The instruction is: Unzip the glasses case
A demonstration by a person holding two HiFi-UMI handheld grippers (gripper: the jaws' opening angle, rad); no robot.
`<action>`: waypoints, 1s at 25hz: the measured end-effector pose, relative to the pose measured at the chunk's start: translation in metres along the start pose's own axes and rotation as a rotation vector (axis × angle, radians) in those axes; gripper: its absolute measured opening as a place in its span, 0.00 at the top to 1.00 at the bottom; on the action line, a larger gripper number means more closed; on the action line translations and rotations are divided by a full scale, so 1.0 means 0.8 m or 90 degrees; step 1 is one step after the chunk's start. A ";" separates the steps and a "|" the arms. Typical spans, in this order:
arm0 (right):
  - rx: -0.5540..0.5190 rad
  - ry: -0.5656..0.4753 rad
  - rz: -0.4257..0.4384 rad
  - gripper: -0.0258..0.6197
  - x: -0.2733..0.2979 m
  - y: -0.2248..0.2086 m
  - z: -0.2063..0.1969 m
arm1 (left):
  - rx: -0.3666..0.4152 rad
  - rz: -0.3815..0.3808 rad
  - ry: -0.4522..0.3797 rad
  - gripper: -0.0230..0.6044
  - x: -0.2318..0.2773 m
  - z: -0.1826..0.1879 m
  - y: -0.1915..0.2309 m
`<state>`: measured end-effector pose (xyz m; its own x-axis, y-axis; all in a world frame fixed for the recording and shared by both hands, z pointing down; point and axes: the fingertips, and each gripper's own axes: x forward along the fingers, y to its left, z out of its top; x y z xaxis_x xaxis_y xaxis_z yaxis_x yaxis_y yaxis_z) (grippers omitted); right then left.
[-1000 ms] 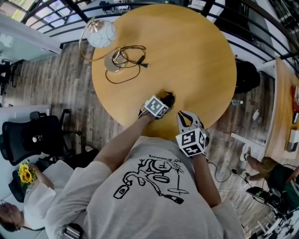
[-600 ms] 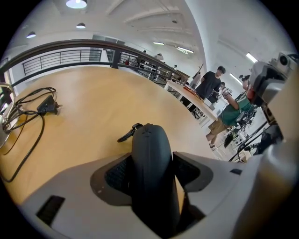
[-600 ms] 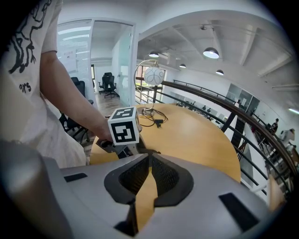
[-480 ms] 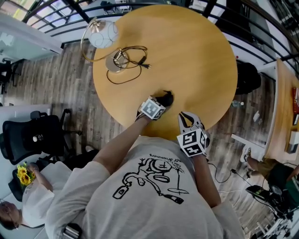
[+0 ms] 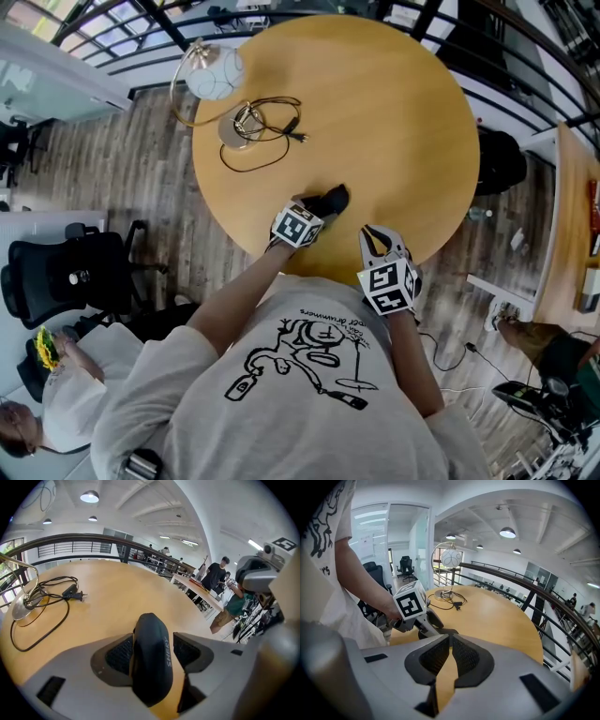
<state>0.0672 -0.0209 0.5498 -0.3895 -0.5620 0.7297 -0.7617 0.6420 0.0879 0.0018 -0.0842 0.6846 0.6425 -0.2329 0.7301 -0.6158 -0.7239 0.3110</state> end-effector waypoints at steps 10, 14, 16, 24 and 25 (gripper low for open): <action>0.088 -0.125 -0.006 0.92 -0.038 -0.016 0.049 | -0.026 0.000 -0.256 0.82 -0.130 0.107 -0.039; 0.164 -0.216 0.012 0.92 -0.072 -0.026 0.088 | -0.033 -0.020 -0.366 0.95 -0.208 0.170 -0.081; 0.189 -0.262 0.030 0.92 -0.090 -0.026 0.109 | -0.025 -0.029 -0.401 0.95 -0.237 0.191 -0.102; 0.201 -0.351 0.039 0.92 -0.136 -0.008 0.165 | 0.023 -0.029 -0.416 0.95 -0.276 0.214 -0.157; 0.198 -0.355 0.038 0.92 -0.139 -0.004 0.167 | 0.024 -0.028 -0.418 0.95 -0.277 0.212 -0.161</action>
<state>0.0437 -0.0304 0.3776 -0.5827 -0.7707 0.2578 -0.8125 0.5462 -0.2037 0.0162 -0.0495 0.3792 0.8190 -0.5411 0.1909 -0.5735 -0.7612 0.3027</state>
